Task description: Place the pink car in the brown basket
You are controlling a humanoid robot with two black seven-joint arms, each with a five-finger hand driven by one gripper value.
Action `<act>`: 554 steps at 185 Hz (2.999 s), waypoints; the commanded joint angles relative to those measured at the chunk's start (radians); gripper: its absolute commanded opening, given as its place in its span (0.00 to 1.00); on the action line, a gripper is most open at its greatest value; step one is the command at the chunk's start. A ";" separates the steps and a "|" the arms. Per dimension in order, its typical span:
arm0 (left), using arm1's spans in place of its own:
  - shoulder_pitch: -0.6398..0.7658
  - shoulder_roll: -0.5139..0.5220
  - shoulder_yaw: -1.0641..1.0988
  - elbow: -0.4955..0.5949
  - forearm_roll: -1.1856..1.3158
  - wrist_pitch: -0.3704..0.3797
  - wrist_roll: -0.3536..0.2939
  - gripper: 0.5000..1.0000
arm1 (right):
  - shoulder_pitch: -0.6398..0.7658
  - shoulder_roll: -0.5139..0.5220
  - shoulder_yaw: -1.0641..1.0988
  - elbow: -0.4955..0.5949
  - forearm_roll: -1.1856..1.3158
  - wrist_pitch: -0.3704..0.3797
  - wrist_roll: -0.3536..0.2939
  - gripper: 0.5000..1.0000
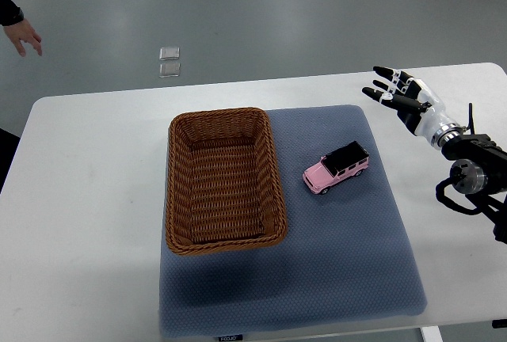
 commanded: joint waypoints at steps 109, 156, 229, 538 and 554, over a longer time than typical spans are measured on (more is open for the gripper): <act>0.000 0.000 0.000 0.003 0.001 0.000 0.000 1.00 | -0.004 0.017 0.069 -0.029 0.000 0.040 0.001 0.83; 0.000 0.000 0.000 0.003 0.001 0.000 0.000 1.00 | -0.004 0.012 0.068 -0.034 -0.006 0.040 0.000 0.83; 0.000 0.000 0.000 0.003 0.001 0.000 0.000 1.00 | 0.005 -0.003 0.054 -0.040 -0.017 0.171 0.000 0.83; 0.002 0.000 -0.003 0.006 0.001 0.001 0.002 1.00 | 0.102 -0.153 -0.165 0.141 -1.215 0.034 0.227 0.81; 0.000 0.000 -0.003 0.006 0.001 0.001 0.002 1.00 | 0.102 -0.169 -0.181 0.167 -1.215 0.024 0.227 0.81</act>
